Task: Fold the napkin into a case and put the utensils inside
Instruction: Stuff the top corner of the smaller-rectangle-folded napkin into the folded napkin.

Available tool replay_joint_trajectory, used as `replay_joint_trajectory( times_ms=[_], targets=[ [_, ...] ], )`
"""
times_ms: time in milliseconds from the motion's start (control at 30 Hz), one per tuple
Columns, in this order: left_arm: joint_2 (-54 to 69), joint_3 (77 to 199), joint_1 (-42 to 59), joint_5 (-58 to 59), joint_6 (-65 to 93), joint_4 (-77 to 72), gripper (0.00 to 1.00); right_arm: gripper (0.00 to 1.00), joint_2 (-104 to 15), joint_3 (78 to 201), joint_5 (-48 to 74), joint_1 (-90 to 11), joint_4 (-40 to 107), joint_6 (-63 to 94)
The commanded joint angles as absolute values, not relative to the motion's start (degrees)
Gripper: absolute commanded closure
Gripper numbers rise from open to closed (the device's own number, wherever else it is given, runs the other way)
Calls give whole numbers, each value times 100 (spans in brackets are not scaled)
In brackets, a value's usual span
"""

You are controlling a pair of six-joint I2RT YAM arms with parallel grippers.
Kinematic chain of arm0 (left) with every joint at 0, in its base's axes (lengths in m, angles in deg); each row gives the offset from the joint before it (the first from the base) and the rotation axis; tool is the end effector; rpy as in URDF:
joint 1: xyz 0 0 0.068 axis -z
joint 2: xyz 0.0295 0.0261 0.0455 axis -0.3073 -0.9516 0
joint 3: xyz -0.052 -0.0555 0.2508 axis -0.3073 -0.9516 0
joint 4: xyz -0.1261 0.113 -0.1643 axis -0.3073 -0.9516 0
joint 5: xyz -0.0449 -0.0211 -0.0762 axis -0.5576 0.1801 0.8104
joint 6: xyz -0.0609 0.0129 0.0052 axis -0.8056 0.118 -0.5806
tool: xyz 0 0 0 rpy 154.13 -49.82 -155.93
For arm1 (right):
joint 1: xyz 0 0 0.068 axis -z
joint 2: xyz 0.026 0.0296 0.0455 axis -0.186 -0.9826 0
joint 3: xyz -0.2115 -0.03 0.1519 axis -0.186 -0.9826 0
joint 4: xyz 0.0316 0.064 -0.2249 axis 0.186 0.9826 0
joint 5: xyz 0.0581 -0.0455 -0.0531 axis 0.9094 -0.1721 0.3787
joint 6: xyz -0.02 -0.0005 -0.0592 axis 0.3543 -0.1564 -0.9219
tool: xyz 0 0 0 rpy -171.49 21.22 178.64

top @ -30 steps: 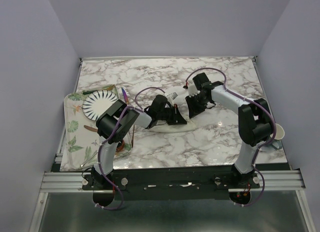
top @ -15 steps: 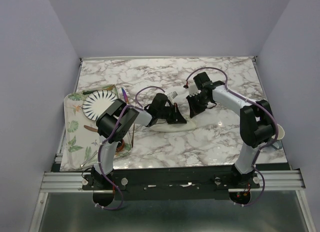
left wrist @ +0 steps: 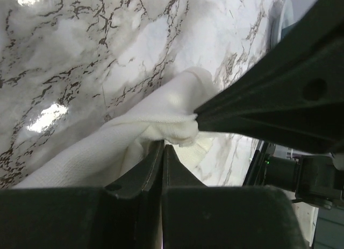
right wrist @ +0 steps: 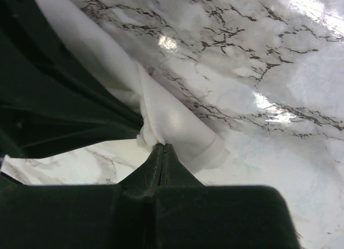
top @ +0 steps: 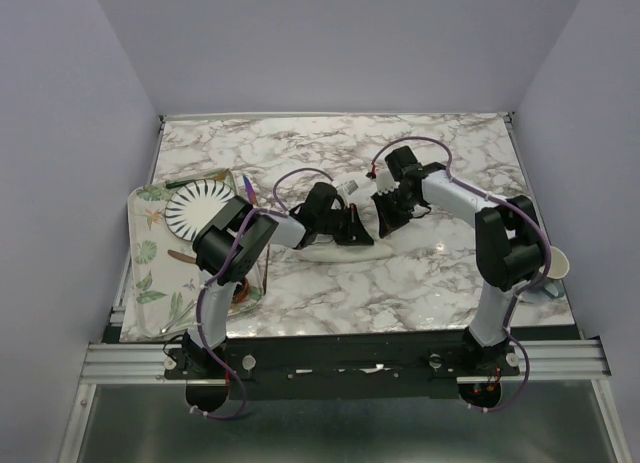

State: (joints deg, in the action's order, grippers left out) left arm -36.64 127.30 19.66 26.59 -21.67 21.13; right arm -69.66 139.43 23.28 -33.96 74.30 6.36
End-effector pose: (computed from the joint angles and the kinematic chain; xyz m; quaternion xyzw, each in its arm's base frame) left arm 0.3051 -0.2684 0.1207 0.0695 0.8461 -0.5021 0.1646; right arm 0.3122 0.1502 0.1826 -0.2402 0.9458 0.1816 0.1213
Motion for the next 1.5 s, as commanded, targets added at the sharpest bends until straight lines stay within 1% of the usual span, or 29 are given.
replay_joint_trajectory(
  times_ms=[0, 167, 467, 667, 900, 1033, 1100, 1200, 1367, 1467],
  targets=[
    [-3575, 12432, 1893, 2913, -2191, 2672, 89, 99, -7208, 13888, 1867, -3427, 7358, 717],
    [-3276, 12230, 1866, 3072, -2568, 3147, 88, 100, -7182, 13897, 1883, -3401, 7358, 796],
    [-3530, 12405, 1945, 2984, -2956, 3411, 86, 100, -6980, 13932, 2095, -3374, 7367, 858],
    [-3969, 12713, 1981, 2764, -3017, 3034, 87, 100, -6831, 13950, 2340, -3383, 7376, 1077],
    [-4242, 12968, 1998, 2694, -2771, 2253, 89, 99, -6681, 13914, 2525, -3374, 7332, 1157],
    [-4295, 12881, 1928, 2702, -2850, 2276, 89, 99, -6716, 13809, 2640, -3366, 7332, 1157],
    [-4234, 12775, 1867, 2886, -3182, 2879, 86, 99, -6812, 13713, 2535, -3374, 7332, 1113],
    [-4137, 12713, 1814, 3316, -3474, 3410, 82, 99, -7058, 13572, 2245, -3374, 7332, 1077],
    [-3647, 12599, 1717, 3511, -3729, 3561, 75, 100, -7305, 13501, 1998, -3366, 7253, 1069],
    [-3348, 12538, 1638, 3582, -3668, 3412, 74, 99, -7384, 13492, 1980, -3366, 7200, 1034]
  ],
)
